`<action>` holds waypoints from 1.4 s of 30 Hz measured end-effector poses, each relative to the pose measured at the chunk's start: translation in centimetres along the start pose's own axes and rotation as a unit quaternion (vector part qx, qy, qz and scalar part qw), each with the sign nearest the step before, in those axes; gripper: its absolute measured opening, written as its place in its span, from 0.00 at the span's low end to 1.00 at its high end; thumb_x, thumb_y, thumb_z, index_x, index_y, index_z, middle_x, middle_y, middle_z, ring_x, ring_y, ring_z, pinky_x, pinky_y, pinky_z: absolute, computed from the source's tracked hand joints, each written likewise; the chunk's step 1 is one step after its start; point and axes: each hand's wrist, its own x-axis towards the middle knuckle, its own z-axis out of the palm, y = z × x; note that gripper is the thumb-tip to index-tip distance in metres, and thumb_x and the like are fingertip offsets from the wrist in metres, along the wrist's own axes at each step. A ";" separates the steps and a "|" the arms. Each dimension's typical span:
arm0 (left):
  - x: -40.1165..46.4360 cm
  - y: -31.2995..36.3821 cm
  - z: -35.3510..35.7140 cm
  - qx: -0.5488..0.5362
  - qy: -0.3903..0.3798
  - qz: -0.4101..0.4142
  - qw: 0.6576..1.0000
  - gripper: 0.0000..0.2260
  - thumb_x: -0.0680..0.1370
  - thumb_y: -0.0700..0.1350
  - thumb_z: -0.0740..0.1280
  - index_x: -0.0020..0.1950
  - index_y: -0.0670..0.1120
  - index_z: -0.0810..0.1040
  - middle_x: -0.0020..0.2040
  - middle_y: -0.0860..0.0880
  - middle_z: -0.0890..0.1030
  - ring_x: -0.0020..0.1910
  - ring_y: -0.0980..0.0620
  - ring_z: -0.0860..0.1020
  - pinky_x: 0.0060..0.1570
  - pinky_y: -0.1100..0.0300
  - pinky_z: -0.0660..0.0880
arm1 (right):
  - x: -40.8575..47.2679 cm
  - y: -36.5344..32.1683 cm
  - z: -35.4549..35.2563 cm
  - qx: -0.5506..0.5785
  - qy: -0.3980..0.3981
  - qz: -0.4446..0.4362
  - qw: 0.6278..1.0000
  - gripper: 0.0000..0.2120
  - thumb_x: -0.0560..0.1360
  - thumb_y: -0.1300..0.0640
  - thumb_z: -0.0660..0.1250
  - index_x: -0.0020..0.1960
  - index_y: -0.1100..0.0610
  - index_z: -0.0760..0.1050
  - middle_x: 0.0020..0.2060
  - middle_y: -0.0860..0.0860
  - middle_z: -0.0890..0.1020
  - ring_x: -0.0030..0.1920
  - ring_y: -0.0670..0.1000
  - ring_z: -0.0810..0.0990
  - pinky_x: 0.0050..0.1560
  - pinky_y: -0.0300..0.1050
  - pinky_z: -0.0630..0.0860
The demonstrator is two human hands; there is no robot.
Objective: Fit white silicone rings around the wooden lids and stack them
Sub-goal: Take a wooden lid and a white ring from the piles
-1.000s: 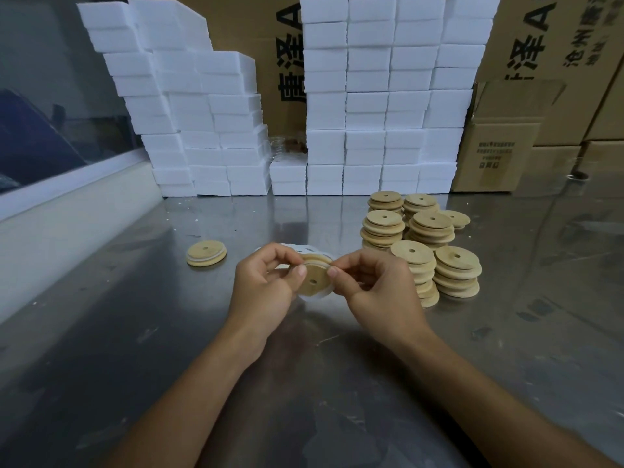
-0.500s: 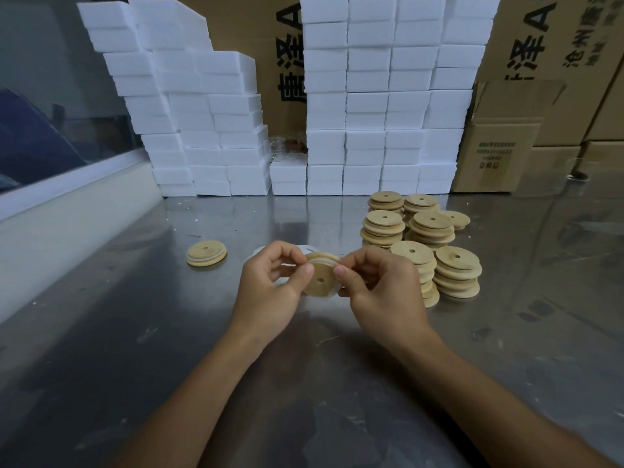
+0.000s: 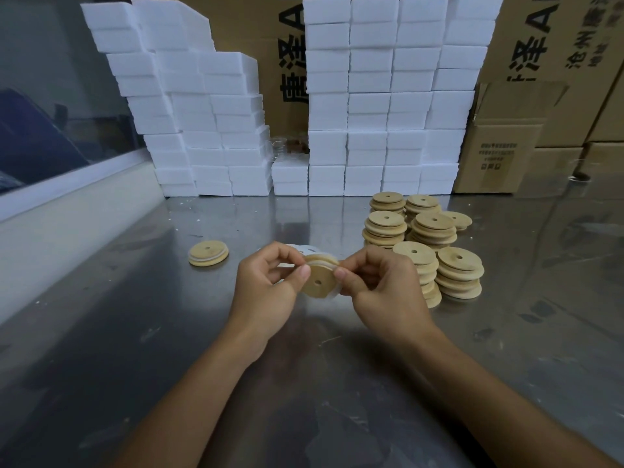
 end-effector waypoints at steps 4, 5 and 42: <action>0.0 0.2 0.2 -0.090 0.016 -0.071 0.993 0.16 0.76 0.31 0.68 0.34 0.50 0.79 0.40 0.49 0.84 0.43 0.49 0.83 0.45 0.52 0.82 | -0.4 -0.1 0.4 -0.001 0.010 -0.002 1.000 0.05 0.76 0.56 0.72 0.43 0.54 0.78 0.37 0.48 0.84 0.41 0.49 0.85 0.41 0.56 0.83; 0.0 0.2 0.2 -0.116 0.017 -0.091 0.989 0.15 0.76 0.31 0.68 0.34 0.49 0.78 0.41 0.48 0.84 0.44 0.48 0.83 0.46 0.50 0.82 | -0.4 -0.1 0.4 0.006 0.010 0.007 1.000 0.05 0.76 0.55 0.71 0.43 0.55 0.78 0.37 0.49 0.84 0.40 0.50 0.85 0.40 0.58 0.83; -0.1 0.2 0.3 0.040 -0.020 0.035 0.998 0.11 0.76 0.33 0.69 0.40 0.49 0.78 0.44 0.48 0.84 0.44 0.48 0.83 0.46 0.50 0.81 | -0.5 0.4 0.1 -0.053 0.023 -0.058 0.997 0.04 0.75 0.62 0.72 0.44 0.54 0.81 0.38 0.45 0.84 0.42 0.45 0.84 0.44 0.50 0.83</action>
